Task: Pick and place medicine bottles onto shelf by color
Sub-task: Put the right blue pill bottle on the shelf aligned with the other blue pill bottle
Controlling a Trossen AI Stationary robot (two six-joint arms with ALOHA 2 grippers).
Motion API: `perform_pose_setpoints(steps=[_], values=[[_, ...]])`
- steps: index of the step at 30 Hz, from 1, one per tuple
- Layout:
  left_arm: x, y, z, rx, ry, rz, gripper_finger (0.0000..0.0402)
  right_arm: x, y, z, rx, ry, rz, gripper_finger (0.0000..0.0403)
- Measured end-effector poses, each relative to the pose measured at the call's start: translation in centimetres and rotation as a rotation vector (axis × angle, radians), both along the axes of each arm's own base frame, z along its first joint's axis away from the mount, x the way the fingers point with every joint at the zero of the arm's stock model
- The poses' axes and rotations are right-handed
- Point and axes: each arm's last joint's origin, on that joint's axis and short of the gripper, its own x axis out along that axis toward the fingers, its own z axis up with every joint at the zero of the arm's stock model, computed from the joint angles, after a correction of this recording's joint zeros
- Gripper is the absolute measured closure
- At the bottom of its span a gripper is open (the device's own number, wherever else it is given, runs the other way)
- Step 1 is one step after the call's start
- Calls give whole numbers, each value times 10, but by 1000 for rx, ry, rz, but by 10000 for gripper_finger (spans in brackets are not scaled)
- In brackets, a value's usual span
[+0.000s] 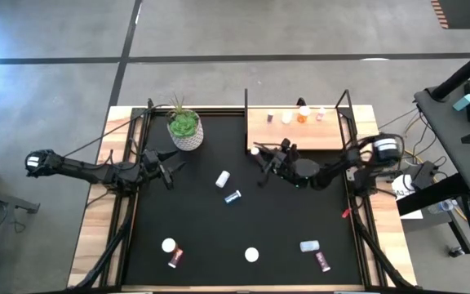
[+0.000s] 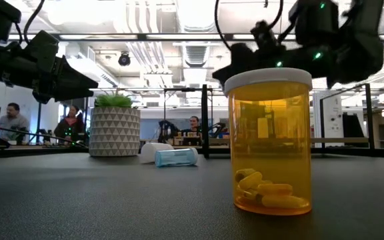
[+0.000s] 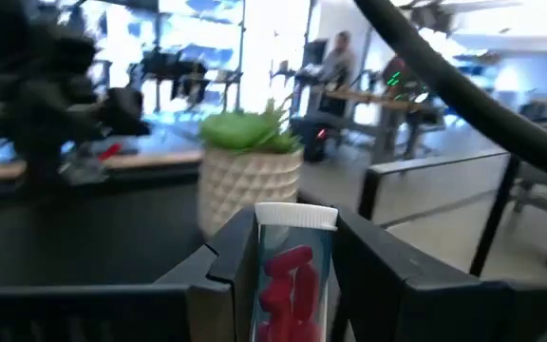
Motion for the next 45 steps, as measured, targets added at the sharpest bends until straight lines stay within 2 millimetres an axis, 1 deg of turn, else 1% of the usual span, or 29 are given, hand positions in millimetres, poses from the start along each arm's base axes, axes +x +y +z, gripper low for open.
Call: perform_pose_setpoints(steps=[3,5,11,14,17,22,24,29,35,42,45], values=[[0,0,0,-1,2,0,132,-4,11,8,46,48,53,290],[0,0,0,-1,1,0,132,-7,18,11,83,77,122,290],[0,0,2,0,-20,20,132,-14,34,19,184,154,444,293],[1,1,7,-5,-81,49,132,-16,41,18,198,182,540,290],[2,0,11,-16,-125,29,132,-17,44,19,179,190,559,288],[4,-3,21,-47,-237,-109,132,-17,44,18,171,200,559,291],[4,-4,26,-54,-292,-126,132,-17,44,18,170,201,559,292],[6,-7,28,-64,-299,-261,132,-18,44,19,155,201,560,289],[8,-10,29,-117,-327,-361,132,-22,43,32,115,162,565,292],[12,-11,35,-114,-405,-361,132,-28,42,52,78,72,568,290],[17,-12,37,-115,-431,-366,132,-29,42,58,54,30,569,291]])
